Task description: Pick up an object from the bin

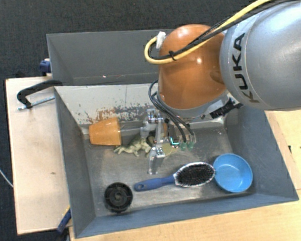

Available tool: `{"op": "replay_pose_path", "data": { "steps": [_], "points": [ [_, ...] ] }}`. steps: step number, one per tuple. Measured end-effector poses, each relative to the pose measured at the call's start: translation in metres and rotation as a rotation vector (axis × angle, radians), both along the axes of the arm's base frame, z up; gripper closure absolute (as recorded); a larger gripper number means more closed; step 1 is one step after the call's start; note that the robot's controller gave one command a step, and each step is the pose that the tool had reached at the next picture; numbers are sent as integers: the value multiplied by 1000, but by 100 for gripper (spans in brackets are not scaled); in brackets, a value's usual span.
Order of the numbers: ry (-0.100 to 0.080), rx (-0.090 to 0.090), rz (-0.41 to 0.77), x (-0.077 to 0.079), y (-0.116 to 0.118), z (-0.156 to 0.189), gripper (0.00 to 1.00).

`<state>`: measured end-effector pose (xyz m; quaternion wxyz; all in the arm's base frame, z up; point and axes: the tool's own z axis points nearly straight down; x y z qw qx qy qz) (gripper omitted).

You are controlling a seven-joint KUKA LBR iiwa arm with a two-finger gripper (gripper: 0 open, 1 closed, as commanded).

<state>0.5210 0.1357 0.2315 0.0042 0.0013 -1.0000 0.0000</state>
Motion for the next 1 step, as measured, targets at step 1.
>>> {"op": "replay_pose_path", "data": {
  "steps": [1],
  "points": [
    [-30, 8, -380, 81, -27, -154, 0]
  ]
}}
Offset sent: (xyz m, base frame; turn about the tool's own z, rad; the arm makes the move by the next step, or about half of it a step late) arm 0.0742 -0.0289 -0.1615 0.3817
